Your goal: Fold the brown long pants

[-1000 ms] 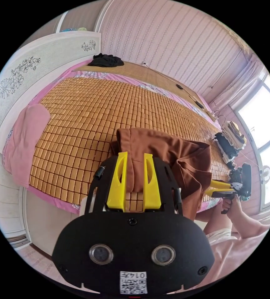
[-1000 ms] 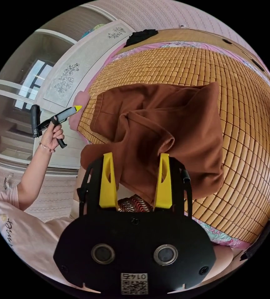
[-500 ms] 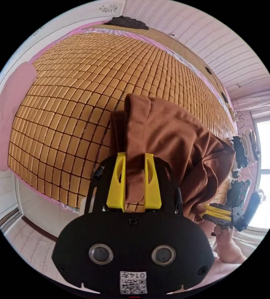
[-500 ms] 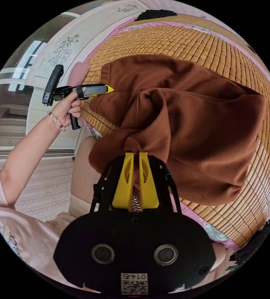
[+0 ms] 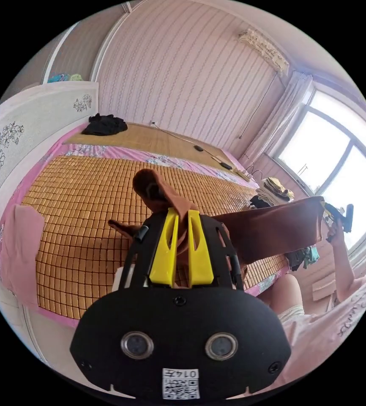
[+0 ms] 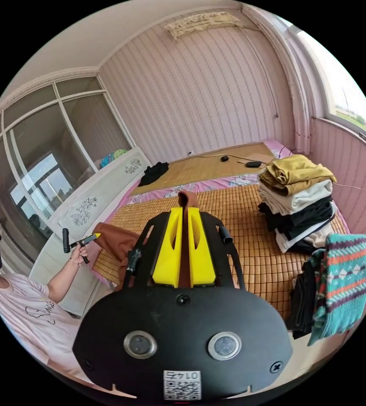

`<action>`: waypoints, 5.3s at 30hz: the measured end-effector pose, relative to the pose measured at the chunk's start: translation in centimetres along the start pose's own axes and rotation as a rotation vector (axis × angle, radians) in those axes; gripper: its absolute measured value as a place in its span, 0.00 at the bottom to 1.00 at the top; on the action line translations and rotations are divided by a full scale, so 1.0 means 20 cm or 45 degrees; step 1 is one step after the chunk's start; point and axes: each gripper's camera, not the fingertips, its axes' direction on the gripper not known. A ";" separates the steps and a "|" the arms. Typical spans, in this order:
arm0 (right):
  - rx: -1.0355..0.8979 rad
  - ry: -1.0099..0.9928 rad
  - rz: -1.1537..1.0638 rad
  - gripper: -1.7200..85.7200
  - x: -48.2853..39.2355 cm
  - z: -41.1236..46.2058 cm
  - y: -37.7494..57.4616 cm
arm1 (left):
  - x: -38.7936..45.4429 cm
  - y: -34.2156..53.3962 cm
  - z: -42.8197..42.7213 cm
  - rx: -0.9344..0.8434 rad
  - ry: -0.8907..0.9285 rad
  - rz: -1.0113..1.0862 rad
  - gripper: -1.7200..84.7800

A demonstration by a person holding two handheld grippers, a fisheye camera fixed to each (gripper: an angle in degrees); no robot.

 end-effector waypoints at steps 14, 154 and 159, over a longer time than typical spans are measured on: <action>-0.559 0.244 0.217 0.12 0.04 0.66 0.48 | -0.69 1.16 -0.16 -0.289 -0.379 -0.753 0.07; -0.777 0.383 -0.464 0.03 -0.36 1.22 -0.65 | 1.15 -0.49 1.47 -0.775 -0.116 0.443 0.08; -0.773 0.177 -0.375 0.12 -0.17 1.29 -0.43 | 1.16 -0.57 1.49 -0.783 -0.114 0.443 0.09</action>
